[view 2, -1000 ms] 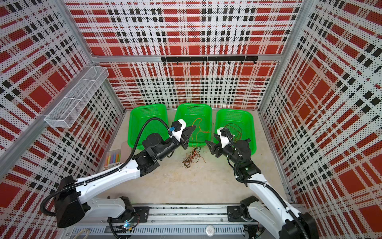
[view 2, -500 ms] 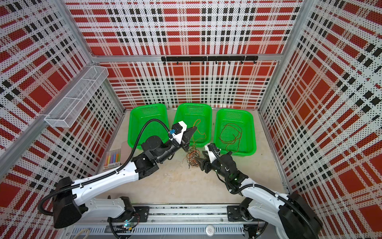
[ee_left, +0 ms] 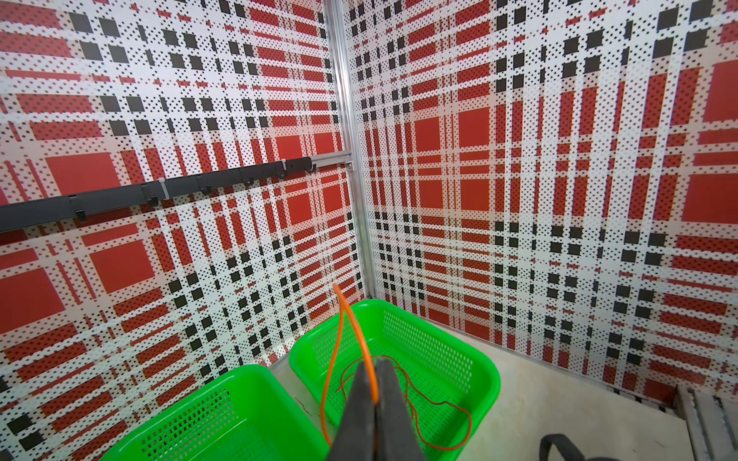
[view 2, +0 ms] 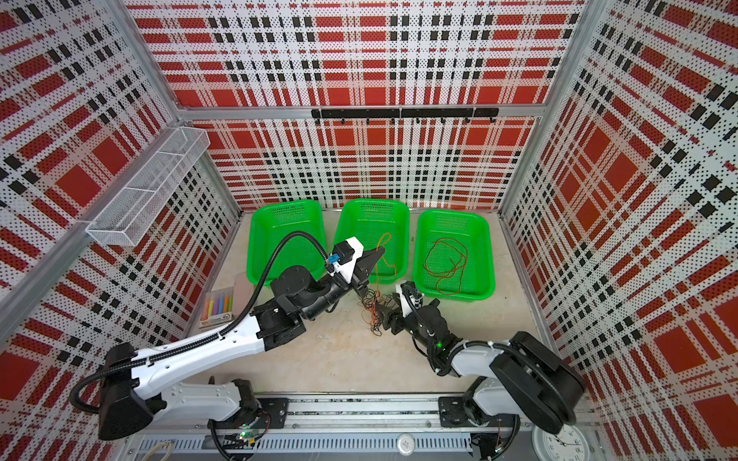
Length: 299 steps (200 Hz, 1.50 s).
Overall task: Untangle and sort cables by color
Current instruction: Untie the cable.
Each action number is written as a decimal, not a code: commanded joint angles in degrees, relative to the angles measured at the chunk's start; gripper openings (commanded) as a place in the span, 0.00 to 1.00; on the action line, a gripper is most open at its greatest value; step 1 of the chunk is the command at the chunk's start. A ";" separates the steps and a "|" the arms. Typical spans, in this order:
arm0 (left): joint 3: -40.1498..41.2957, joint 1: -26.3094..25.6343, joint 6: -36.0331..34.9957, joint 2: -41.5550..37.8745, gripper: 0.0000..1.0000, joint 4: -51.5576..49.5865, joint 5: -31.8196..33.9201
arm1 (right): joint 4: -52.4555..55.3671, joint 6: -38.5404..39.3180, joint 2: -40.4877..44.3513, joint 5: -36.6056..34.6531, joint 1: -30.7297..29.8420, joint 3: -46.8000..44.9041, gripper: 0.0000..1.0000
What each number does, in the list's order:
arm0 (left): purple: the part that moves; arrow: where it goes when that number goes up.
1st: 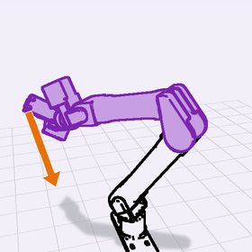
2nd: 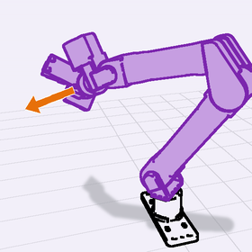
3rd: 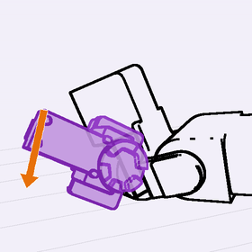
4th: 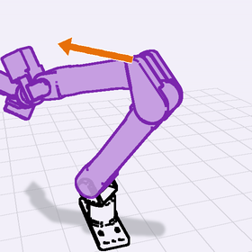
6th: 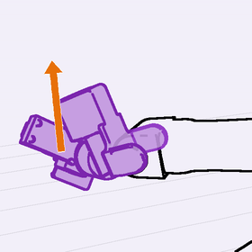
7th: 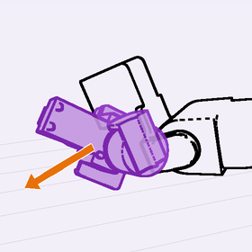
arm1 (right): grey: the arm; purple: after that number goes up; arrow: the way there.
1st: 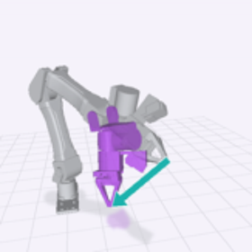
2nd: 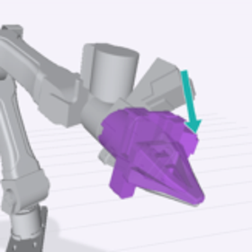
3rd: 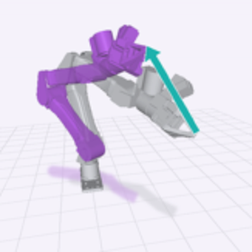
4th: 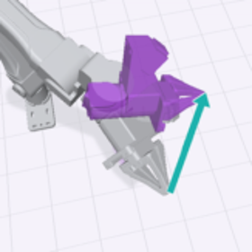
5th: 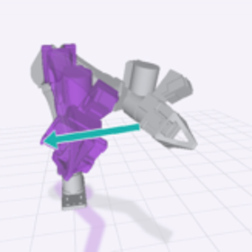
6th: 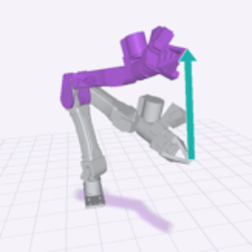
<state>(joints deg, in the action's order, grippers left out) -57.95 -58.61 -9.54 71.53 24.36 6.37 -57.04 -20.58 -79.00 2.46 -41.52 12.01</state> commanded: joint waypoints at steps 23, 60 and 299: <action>-2.48 -0.93 -0.83 -1.05 0.00 -0.15 -2.67 | -25.39 0.52 -11.28 6.64 -0.32 -1.69 0.78; -3.56 -1.07 -1.27 -0.87 0.00 -0.98 -3.24 | -34.93 -4.29 -22.62 9.44 -0.32 1.58 0.64; -35.12 11.42 -7.79 8.15 0.00 -15.29 -4.82 | -5.09 -18.98 -18.85 -3.16 -3.42 -0.58 0.00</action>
<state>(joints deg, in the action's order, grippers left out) -88.31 -48.60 -14.46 77.73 11.27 2.96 -65.41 -37.91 -99.83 0.67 -43.40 12.69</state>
